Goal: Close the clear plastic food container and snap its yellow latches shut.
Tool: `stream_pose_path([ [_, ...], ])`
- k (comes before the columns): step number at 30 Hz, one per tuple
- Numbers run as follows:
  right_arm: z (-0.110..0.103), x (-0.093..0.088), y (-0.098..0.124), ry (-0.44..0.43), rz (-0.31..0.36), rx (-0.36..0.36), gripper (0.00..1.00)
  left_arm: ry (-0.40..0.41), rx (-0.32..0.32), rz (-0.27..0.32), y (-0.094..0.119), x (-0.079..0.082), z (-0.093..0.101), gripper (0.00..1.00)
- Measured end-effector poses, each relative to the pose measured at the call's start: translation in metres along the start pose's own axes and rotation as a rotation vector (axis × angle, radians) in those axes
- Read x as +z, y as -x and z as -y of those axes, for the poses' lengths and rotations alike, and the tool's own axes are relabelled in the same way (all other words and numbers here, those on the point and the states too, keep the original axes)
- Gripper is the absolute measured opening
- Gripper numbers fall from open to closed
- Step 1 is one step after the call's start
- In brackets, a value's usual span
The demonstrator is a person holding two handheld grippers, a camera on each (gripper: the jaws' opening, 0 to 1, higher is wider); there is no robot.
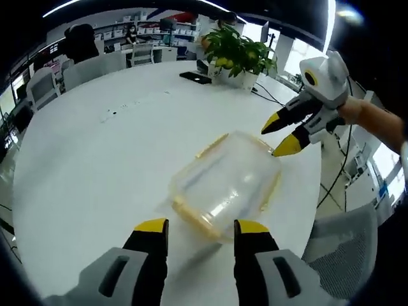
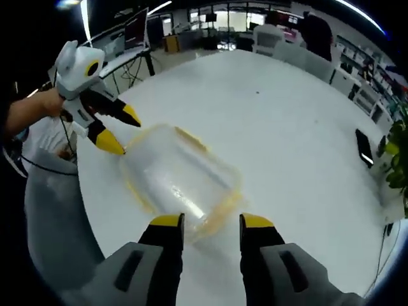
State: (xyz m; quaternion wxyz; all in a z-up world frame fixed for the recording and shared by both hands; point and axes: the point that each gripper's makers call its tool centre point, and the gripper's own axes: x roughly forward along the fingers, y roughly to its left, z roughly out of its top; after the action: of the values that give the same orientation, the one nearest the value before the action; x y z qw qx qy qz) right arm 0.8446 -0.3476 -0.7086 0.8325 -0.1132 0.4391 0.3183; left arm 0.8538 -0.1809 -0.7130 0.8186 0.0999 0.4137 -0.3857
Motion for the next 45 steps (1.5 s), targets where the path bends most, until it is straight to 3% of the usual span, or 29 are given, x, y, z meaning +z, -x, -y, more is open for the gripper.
stream_pose_path([
  [8, -0.002, 0.001, -0.008, -0.072, 0.004, -0.002, 0.31, 0.081, -0.018, -0.001, -0.007, 0.001, 0.005, 0.34],
  [14, -0.005, 0.002, -0.011, -0.109, 0.001, 0.01, 0.31, 0.1, -0.043, 0.0, -0.012, 0.001, 0.011, 0.35],
  [27, -0.008, 0.002, -0.014, -0.143, -0.033, 0.009, 0.35, 0.16, -0.033, -0.019, -0.014, -0.001, 0.016, 0.38],
  [42, -0.011, 0.001, -0.017, -0.205, -0.053, 0.009, 0.34, 0.164, -0.018, -0.057, -0.018, 0.001, 0.018, 0.37],
  [43, -0.017, -0.004, -0.017, -0.259, -0.075, 0.048, 0.33, 0.168, -0.018, -0.056, -0.018, 0.001, 0.018, 0.36],
  [44, -0.014, 0.0, -0.02, -0.331, -0.045, 0.041, 0.33, 0.174, -0.01, -0.059, -0.017, 0.001, 0.016, 0.36],
  [45, -0.013, -0.002, -0.02, -0.319, -0.043, 0.057, 0.33, 0.183, -0.004, -0.052, -0.017, 0.002, 0.014, 0.36],
])
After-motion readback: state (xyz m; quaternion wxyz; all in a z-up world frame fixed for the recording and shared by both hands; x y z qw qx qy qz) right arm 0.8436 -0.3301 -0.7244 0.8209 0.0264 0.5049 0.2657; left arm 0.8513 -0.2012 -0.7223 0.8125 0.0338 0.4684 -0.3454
